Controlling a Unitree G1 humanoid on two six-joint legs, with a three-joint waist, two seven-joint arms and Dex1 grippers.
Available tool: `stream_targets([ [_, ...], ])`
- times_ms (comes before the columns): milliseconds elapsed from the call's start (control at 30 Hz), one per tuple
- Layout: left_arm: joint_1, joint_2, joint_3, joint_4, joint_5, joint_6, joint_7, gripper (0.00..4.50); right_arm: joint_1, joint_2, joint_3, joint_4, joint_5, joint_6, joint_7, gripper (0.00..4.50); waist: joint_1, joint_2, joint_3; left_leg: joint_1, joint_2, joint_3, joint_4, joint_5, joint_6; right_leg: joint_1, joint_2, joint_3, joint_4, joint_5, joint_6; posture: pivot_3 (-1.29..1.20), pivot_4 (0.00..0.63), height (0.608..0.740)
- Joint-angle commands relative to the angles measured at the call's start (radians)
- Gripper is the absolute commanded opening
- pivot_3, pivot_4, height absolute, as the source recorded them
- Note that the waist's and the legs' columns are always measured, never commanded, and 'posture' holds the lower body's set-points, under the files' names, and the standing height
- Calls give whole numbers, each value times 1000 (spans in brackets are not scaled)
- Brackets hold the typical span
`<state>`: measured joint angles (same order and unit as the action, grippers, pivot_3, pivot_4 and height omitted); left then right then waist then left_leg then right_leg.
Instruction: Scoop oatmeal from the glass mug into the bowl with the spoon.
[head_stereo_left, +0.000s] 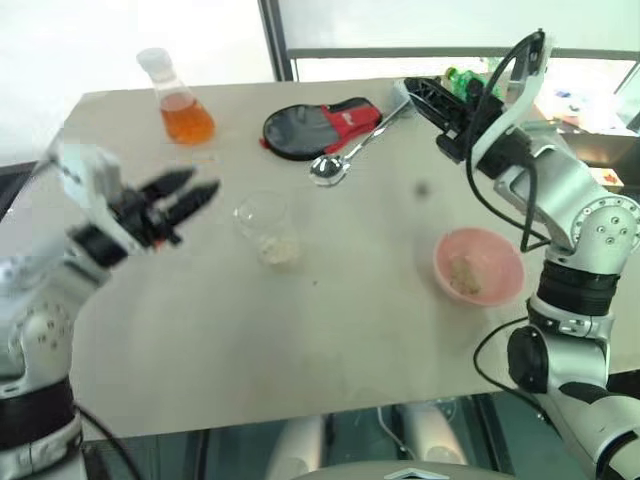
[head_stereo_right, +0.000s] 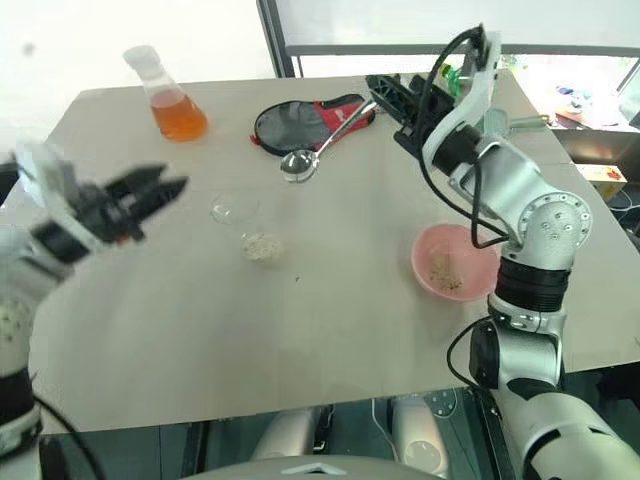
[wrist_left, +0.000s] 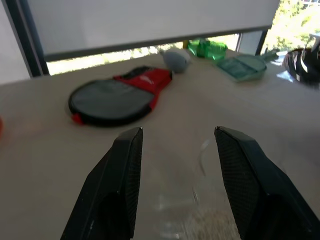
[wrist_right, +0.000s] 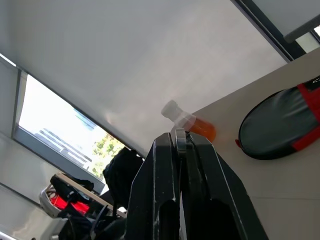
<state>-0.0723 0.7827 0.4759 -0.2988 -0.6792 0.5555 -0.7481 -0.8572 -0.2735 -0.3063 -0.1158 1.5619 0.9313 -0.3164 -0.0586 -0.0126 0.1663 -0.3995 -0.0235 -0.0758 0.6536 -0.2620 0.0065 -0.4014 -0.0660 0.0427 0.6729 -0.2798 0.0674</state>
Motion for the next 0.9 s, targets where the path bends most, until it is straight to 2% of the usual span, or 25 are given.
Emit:
stream_targets([
  [33,40,-22,-33,33,129,-181,-30,2324,-8,-5,-17,-17,43,-40,-36,0,5,0,0,0,0,0,0,-1,2,0,0,0,1,0,0,0,150,740],
  [233,-35,-130,-110,232,268,-399,15,2324,7,-6,-3,-27,58,-52,-58,0,18,0,0,1,0,1,0,-1,3,-1,0,1,4,0,0,0,150,740],
  [667,-207,-191,-225,426,301,-478,-42,2324,35,-60,7,-49,67,-75,-87,0,14,0,-1,-1,-1,2,0,-1,3,-3,-1,1,5,0,0,0,150,740],
  [900,-303,-240,-253,536,334,-517,-14,2324,61,-77,15,-81,70,-85,-94,0,16,0,-1,-2,0,2,0,-1,3,-3,-1,1,5,0,0,0,150,740],
])
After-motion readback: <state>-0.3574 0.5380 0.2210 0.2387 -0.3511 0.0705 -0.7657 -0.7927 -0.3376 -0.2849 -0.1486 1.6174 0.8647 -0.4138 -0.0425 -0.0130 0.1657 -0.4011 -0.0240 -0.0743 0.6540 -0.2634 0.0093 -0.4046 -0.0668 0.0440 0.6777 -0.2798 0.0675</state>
